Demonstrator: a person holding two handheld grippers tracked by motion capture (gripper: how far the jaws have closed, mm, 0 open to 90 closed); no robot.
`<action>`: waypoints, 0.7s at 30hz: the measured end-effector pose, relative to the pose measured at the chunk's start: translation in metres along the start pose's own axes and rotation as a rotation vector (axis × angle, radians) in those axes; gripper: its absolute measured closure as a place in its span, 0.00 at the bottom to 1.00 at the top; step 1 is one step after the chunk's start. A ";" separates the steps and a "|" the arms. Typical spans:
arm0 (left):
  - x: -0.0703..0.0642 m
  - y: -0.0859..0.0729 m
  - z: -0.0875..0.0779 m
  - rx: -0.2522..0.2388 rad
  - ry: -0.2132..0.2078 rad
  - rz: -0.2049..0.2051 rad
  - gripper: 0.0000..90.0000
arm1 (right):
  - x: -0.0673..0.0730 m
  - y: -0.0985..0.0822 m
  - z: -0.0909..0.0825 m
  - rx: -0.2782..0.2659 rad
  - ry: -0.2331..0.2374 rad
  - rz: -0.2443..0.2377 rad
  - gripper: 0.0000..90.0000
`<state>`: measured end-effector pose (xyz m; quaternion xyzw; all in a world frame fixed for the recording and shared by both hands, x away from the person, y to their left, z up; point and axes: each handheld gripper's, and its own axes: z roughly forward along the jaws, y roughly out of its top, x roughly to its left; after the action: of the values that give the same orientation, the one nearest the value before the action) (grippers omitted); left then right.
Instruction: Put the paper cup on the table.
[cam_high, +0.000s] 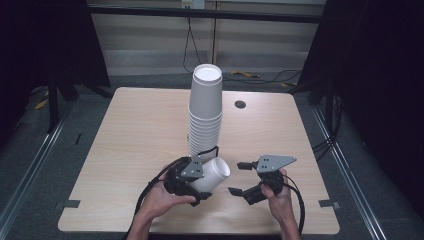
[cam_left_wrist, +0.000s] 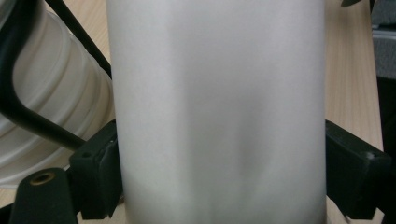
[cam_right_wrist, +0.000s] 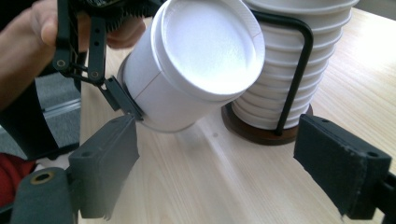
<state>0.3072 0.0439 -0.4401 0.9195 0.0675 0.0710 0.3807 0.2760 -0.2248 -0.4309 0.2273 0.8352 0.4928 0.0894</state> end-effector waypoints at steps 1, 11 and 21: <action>0.000 0.001 0.000 0.008 0.001 0.001 0.16 | 0.000 0.000 0.000 0.013 -0.001 0.000 0.16; 0.003 0.006 0.003 0.067 -0.021 0.025 0.16 | -0.002 0.005 0.008 0.123 0.030 -0.018 0.20; 0.006 0.014 0.009 0.141 -0.050 0.064 0.16 | -0.004 0.010 0.017 0.206 0.062 -0.029 0.17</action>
<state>0.3161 0.0287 -0.4358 0.9472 0.0332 0.0553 0.3141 0.2885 -0.2088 -0.4310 0.2076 0.8869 0.4100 0.0468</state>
